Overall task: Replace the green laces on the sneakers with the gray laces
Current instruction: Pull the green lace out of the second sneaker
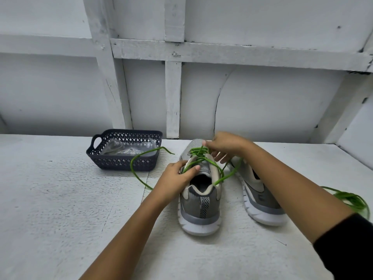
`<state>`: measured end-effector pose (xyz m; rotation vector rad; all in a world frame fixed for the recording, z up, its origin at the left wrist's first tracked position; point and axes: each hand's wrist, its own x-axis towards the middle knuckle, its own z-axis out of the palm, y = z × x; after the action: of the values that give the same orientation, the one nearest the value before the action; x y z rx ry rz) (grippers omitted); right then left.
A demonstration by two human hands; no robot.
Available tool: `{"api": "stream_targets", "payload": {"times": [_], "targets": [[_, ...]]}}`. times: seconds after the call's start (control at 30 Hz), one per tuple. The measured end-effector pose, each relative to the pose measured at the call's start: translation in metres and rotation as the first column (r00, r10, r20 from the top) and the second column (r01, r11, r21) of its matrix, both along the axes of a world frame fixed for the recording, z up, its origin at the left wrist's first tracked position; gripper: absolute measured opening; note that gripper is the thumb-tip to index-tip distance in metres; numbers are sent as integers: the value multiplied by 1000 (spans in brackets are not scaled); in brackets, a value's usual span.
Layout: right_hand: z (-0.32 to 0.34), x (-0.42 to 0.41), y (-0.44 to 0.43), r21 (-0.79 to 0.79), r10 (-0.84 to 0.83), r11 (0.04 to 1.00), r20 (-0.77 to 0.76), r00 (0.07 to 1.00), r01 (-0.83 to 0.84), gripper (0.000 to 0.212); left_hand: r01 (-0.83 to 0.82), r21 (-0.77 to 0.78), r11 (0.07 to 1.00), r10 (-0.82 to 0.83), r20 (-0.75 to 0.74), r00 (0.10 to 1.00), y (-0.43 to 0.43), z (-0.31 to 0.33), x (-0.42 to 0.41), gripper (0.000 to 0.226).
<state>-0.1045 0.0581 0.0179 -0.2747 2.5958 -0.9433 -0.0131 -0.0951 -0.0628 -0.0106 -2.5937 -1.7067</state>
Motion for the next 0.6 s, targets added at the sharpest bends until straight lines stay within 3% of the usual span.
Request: {"api": "stream_targets", "payload": {"times": [0.2, 0.37, 0.5, 0.6], "targets": [[10, 2, 7, -65, 28, 997, -14, 1000, -29, 22, -12, 13, 1000, 12, -10, 1000, 1, -3, -1, 78], [12, -7, 10, -370, -222, 914, -109, 969, 167, 24, -31, -2, 1000, 31, 5, 1000, 1, -6, -3, 80], [-1, 6, 8, -131, -60, 989, 46, 997, 66, 33, -30, 9, 1000, 30, 11, 999, 0, -9, -3, 78], [1, 12, 8, -81, -10, 997, -19, 1000, 8, 30, -24, 16, 1000, 24, -5, 1000, 0, -8, -3, 75]]}}
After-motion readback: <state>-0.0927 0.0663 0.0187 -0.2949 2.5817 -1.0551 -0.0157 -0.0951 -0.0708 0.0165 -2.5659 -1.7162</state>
